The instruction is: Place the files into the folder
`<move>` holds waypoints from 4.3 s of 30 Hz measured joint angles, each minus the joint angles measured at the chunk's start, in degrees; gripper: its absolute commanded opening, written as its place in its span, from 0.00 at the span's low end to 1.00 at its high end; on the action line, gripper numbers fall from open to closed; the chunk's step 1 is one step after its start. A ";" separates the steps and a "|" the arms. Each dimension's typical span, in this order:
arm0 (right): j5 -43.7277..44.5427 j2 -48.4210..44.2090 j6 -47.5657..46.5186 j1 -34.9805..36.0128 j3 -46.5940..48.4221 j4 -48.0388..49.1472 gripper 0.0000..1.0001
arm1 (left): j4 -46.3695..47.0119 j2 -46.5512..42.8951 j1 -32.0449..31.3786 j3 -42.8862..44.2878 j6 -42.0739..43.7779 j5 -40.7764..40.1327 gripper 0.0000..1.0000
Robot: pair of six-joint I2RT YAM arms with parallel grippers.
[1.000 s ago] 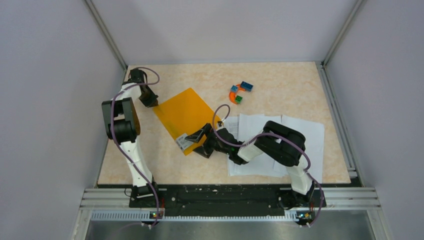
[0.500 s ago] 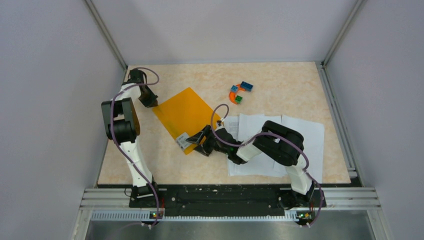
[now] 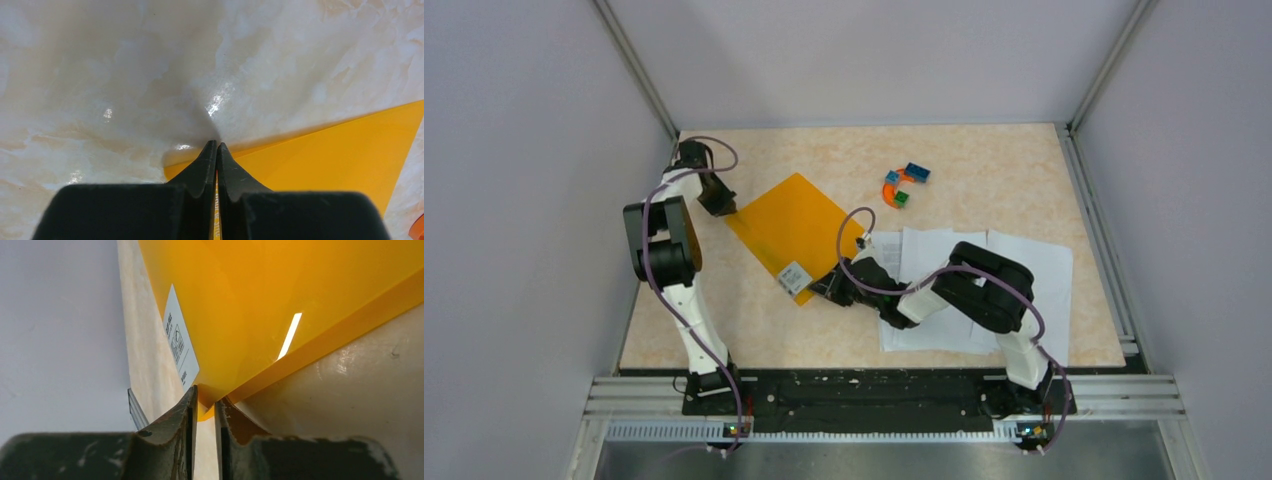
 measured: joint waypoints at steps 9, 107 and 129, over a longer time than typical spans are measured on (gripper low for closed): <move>2.64 -3.39 -7.26 0.96 0.00 -1.31 0.00 | 0.11 -0.55 0.59 -0.44 -0.13 0.22 0.19; -32.41 -38.93 -40.26 -42.88 12.98 -38.12 0.99 | 5.35 -49.81 -9.68 4.90 -2.89 26.75 0.00; -39.91 -39.32 -26.71 -37.20 2.40 -31.12 0.00 | 0.59 -55.15 -10.05 -8.48 -2.99 18.47 0.73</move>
